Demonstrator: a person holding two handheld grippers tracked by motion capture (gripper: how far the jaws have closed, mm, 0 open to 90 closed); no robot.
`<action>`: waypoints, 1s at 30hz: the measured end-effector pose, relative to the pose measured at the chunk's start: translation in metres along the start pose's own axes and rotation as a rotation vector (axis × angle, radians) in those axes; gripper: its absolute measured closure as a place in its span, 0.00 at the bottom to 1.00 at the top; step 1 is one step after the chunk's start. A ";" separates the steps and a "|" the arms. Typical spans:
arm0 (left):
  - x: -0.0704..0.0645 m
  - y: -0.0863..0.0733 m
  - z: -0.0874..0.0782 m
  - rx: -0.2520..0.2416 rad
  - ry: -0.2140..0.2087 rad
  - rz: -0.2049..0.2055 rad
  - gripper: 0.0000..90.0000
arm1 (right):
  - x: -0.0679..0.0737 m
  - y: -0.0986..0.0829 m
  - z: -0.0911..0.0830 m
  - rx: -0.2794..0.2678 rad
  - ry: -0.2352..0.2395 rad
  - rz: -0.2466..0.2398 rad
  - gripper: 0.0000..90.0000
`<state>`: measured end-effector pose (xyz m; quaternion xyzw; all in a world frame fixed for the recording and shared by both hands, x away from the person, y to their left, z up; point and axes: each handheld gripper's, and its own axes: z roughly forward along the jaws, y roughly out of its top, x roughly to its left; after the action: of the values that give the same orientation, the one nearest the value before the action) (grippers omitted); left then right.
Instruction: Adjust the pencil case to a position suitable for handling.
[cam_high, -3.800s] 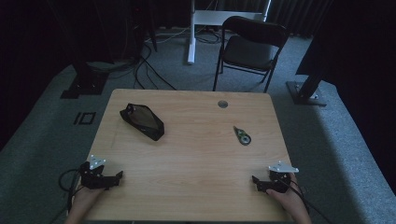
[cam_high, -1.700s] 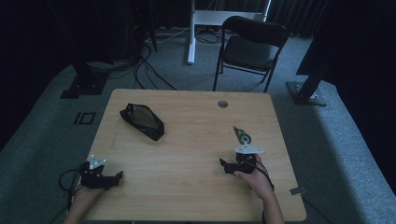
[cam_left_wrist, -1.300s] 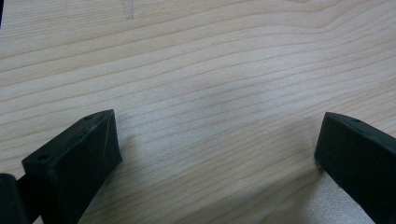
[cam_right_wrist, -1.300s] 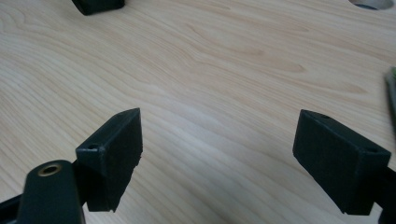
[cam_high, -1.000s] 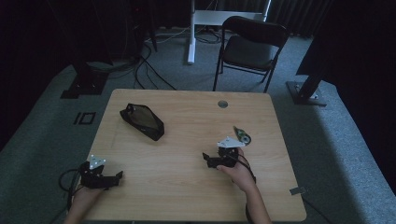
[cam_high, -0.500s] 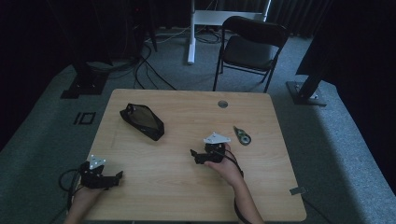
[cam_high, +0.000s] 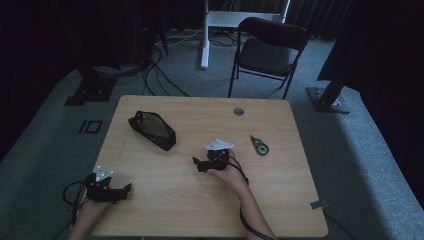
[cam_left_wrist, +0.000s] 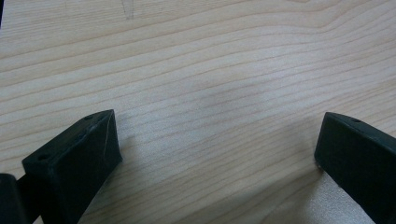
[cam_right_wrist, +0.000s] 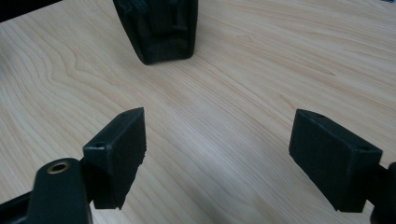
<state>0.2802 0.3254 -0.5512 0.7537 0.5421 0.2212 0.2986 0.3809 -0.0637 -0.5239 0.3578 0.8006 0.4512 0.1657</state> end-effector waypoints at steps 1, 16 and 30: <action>0.000 0.000 0.000 0.000 0.000 0.000 0.00 | 0.001 0.001 0.002 0.002 0.004 0.001 0.20; 0.000 0.000 0.000 0.001 0.000 0.000 0.00 | 0.014 0.020 0.029 -0.020 0.034 -0.012 0.22; 0.000 0.000 0.000 0.000 0.000 0.000 0.00 | 0.026 0.039 0.053 -0.028 0.057 -0.043 0.21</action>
<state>0.2802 0.3254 -0.5512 0.7538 0.5421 0.2211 0.2984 0.4106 -0.0001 -0.5185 0.3253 0.8060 0.4688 0.1574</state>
